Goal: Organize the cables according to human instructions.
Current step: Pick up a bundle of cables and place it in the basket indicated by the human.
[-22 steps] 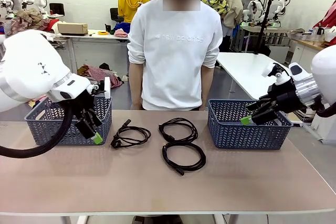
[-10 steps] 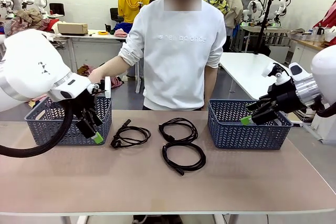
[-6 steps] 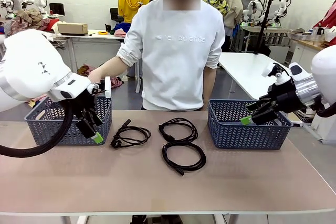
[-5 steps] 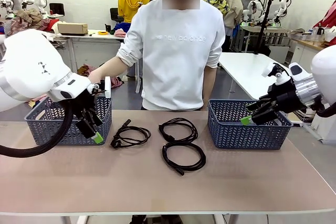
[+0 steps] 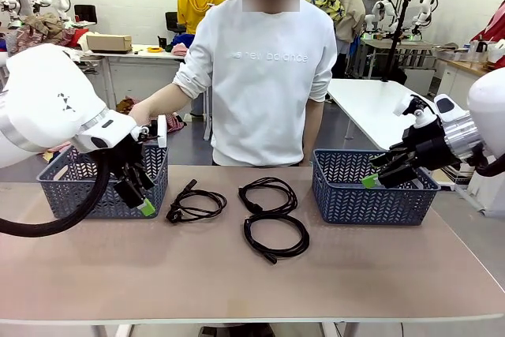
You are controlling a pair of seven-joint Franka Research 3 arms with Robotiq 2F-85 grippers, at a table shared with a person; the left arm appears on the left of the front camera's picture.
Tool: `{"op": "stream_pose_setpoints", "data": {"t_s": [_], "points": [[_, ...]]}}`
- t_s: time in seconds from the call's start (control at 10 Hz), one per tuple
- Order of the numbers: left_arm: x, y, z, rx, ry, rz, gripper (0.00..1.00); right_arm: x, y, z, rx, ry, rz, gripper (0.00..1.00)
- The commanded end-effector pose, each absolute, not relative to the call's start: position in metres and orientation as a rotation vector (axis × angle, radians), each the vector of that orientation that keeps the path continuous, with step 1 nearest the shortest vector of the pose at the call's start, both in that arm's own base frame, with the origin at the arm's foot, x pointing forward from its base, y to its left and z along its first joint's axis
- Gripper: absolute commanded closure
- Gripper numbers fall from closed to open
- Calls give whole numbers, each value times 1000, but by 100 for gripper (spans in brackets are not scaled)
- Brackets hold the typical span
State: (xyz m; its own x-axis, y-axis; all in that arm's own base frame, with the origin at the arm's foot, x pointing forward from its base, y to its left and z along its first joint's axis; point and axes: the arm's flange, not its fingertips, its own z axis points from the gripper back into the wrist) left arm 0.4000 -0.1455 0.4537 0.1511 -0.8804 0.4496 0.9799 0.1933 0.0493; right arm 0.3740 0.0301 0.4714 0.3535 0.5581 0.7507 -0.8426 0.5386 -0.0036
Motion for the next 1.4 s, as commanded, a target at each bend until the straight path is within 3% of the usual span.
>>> {"op": "stream_pose_setpoints", "data": {"t_s": [0.0, 0.8, 1.3], "points": [[404, -152, 456, -233, -396, -1334, 0, 378, 30, 472, 432, -798, 959, 0], [456, -252, 457, 82, -229, -986, 0, 378, 30, 472, 432, -798, 959, 0], [494, -281, 434, 87, -230, -812, 0, 378, 30, 472, 432, -798, 959, 0]]}}
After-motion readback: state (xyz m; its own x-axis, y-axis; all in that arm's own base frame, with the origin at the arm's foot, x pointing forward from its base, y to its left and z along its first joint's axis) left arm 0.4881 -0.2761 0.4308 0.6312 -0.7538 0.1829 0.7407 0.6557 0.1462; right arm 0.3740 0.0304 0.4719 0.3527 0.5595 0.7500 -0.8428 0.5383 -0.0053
